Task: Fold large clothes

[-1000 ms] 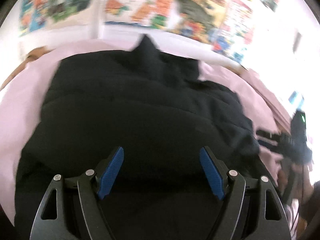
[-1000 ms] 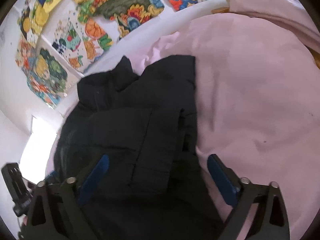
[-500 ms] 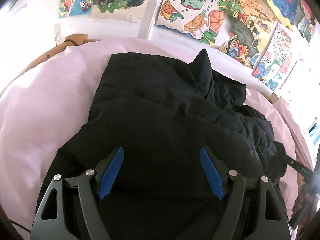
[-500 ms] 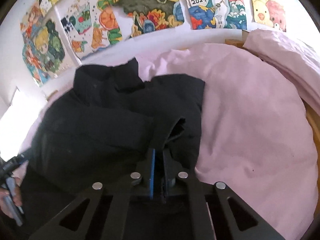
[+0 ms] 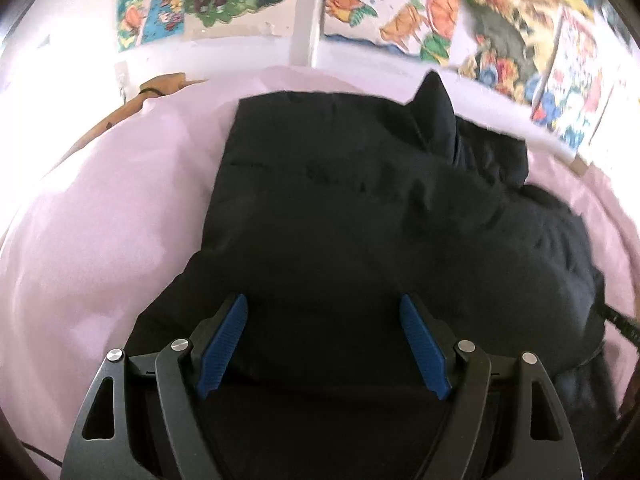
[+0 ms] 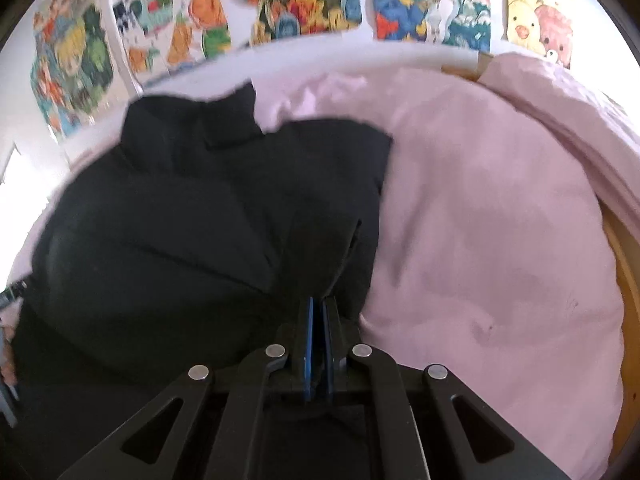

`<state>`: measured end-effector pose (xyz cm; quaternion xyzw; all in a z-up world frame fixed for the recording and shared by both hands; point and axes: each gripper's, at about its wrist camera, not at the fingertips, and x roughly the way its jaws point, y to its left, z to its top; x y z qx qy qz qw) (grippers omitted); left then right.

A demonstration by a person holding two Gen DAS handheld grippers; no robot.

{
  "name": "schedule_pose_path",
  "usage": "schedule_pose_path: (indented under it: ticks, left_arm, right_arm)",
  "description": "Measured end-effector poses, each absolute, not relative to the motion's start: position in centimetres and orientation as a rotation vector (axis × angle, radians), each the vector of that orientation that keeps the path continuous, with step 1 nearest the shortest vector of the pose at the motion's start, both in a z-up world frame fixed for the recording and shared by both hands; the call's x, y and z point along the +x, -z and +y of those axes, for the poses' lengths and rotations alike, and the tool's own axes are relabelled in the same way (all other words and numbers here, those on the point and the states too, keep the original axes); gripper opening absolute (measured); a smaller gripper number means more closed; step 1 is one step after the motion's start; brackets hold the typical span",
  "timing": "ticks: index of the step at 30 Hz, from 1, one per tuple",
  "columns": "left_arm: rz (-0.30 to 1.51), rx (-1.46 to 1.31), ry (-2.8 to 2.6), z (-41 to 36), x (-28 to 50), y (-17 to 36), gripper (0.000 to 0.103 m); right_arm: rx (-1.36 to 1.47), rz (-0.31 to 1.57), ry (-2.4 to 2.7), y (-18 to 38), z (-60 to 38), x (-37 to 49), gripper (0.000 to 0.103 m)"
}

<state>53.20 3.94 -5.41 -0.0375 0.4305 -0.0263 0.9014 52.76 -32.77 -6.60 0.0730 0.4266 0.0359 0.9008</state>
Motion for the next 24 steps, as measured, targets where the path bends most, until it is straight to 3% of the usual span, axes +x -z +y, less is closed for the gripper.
schedule_pose_path:
  ticks: [4,24]
  left_arm:
    - [0.9,-0.015,0.05,3.2,53.3,6.9,0.087]
    - [0.9,0.051,0.058,2.5,53.3,8.9,0.101]
  right_arm:
    - [0.088,0.906,-0.067,7.8,-31.9,53.3,0.005]
    - [-0.08,0.915,-0.004,10.8,-29.0,53.2,0.008]
